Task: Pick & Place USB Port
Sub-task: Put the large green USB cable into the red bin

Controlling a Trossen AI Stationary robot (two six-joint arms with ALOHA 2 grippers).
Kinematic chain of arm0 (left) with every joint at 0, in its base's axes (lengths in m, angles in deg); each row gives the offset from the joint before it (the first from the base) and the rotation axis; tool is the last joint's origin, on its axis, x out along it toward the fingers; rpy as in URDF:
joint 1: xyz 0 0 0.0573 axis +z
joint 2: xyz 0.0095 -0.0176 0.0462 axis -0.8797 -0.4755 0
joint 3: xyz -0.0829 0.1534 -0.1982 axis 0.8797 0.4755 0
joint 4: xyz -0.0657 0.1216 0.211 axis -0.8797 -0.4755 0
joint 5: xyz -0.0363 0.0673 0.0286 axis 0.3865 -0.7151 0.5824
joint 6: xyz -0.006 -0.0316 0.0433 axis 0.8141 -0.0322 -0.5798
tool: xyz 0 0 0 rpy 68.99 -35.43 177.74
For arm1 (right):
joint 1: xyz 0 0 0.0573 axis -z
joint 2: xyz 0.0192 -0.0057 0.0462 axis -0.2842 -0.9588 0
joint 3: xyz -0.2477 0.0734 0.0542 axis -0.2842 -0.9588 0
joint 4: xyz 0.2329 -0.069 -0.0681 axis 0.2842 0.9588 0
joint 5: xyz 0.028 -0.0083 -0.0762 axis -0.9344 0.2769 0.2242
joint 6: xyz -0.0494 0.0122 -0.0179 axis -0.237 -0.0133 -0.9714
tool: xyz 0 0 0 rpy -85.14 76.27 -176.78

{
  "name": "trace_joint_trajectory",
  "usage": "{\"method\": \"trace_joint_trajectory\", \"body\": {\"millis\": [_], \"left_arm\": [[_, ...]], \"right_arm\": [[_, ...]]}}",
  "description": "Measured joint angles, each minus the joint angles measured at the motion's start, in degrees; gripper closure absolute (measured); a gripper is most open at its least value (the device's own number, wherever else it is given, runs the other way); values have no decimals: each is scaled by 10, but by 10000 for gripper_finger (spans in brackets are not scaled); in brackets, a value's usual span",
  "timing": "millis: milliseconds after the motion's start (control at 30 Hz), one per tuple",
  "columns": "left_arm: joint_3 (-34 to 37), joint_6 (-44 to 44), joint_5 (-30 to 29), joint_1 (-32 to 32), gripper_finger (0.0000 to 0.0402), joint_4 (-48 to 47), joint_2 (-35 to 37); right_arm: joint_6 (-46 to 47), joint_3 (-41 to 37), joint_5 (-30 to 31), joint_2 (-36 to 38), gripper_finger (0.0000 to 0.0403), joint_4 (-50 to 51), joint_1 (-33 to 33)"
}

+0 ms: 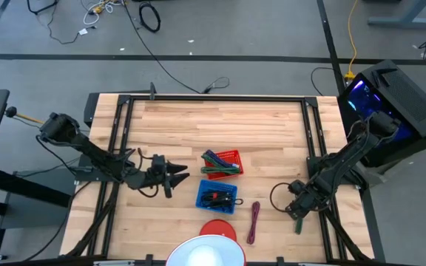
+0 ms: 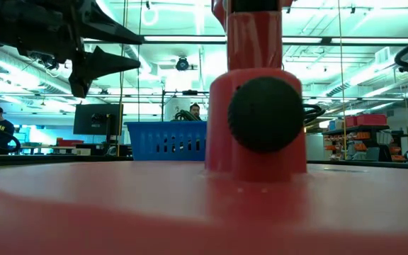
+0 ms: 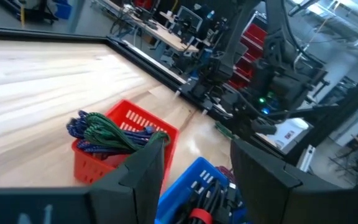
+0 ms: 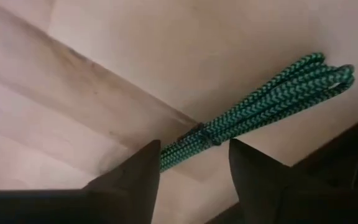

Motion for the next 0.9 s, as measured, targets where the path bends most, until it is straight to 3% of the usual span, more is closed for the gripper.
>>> {"method": "trace_joint_trajectory", "body": {"millis": [367,633,700,833,900], "left_arm": [[0,-15,-13,0,211,0,0],[0,-20,-13,0,211,0,0],[0,-20,-13,0,211,0,0],[0,-21,-16,0,211,-2,0],[0,-21,-18,0,211,-3,0]], "right_arm": [[27,-4,13,-5,199,12,-16],[45,-52,4,-23,209,-69,-22],[37,-51,4,-23,235,-60,-22],[-1,-47,1,-20,355,-44,-22],[-28,-38,7,-18,383,-38,-17]]}}
